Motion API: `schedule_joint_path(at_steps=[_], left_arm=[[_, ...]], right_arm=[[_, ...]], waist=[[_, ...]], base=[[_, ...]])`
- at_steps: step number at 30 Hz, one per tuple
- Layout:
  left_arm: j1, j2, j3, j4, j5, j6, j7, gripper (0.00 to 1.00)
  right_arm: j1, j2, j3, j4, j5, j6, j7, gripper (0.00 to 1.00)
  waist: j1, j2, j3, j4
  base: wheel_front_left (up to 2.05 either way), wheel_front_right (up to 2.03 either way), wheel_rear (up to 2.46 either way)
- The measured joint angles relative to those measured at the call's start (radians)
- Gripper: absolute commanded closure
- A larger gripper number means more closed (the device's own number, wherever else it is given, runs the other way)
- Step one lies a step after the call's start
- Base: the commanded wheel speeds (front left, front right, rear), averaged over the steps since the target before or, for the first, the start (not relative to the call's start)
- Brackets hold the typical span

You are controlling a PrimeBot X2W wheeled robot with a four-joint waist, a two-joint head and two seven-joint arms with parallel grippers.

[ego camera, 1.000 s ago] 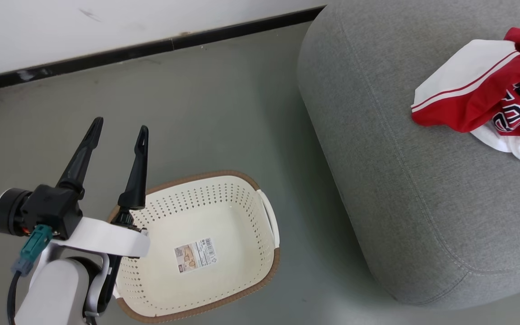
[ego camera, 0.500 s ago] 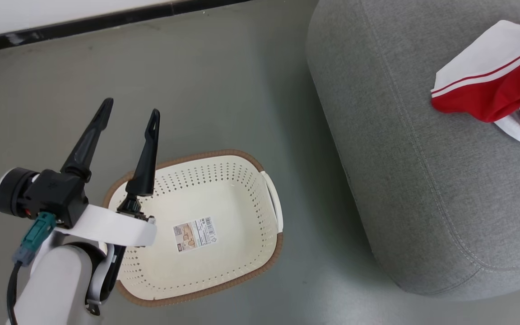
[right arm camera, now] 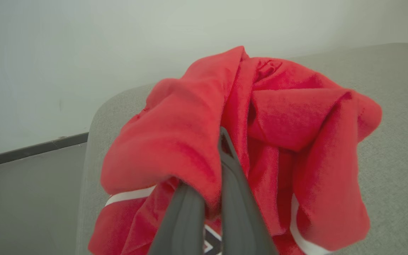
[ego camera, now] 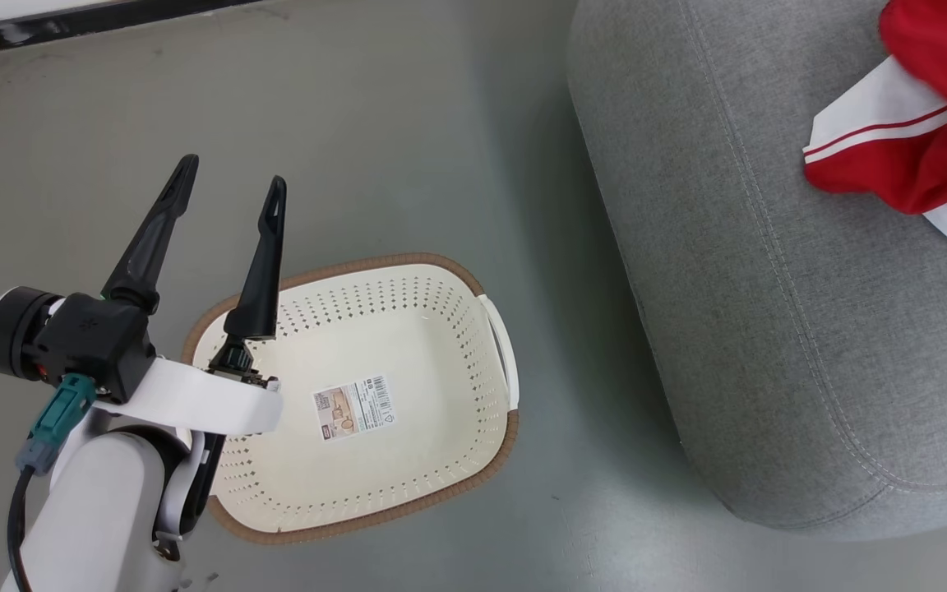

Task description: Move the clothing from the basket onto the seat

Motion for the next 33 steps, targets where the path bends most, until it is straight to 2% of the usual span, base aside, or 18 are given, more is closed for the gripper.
schedule_joint_path(at_steps=[3, 12, 16, 18, 19, 20, 33], left_arm=[[0.000, 0.000, 0.003, 0.004, 0.000, 0.001, -0.002, 0.00], [0.000, -0.003, 0.004, 0.027, 0.000, 0.001, -0.017, 0.00], [0.000, -0.005, 0.005, 0.039, -0.001, 0.001, -0.019, 0.00], [0.000, -0.009, 0.006, 0.049, -0.004, 0.001, -0.020, 0.00], [0.000, -0.011, 0.006, 0.056, -0.007, 0.001, -0.025, 0.00], [0.000, -0.011, 0.007, 0.063, -0.008, 0.001, -0.027, 0.00], [0.056, -0.030, 0.076, 0.156, -0.051, 0.030, -0.049, 0.00]], right_arm=[[0.022, 0.026, 0.004, 0.018, 0.000, 0.000, -0.010, 1.00], [0.041, 0.032, 0.000, 0.030, 0.014, 0.000, -0.040, 1.00], [0.041, 0.034, 0.003, 0.028, 0.020, 0.000, -0.049, 0.53], [0.042, 0.034, 0.003, 0.030, 0.020, 0.000, -0.053, 0.16], [0.042, 0.033, 0.002, 0.030, 0.021, 0.000, -0.057, 0.03], [0.043, 0.033, 0.001, 0.030, 0.022, 0.000, -0.060, 0.00], [0.106, 0.015, 0.021, -0.012, 0.019, 0.000, -0.081, 0.00]], waist=[[0.0000, 0.0000, -0.001, -0.001], [0.0000, 0.0000, -0.017, -0.006], [0.0001, 0.0000, -0.030, -0.010], [0.0000, 0.0000, -0.036, -0.011], [0.0001, 0.0000, -0.040, -0.012], [0.0000, 0.0000, -0.044, -0.013], [0.0000, 0.0000, -0.106, -0.015]], base=[[0.00, 0.00, 0.00], [0.00, 0.00, 0.00], [0.00, 0.00, 0.00], [0.00, 0.00, 0.00], [0.00, 0.00, 0.00], [0.00, 0.00, 0.00], [0.00, 0.00, 0.00]])
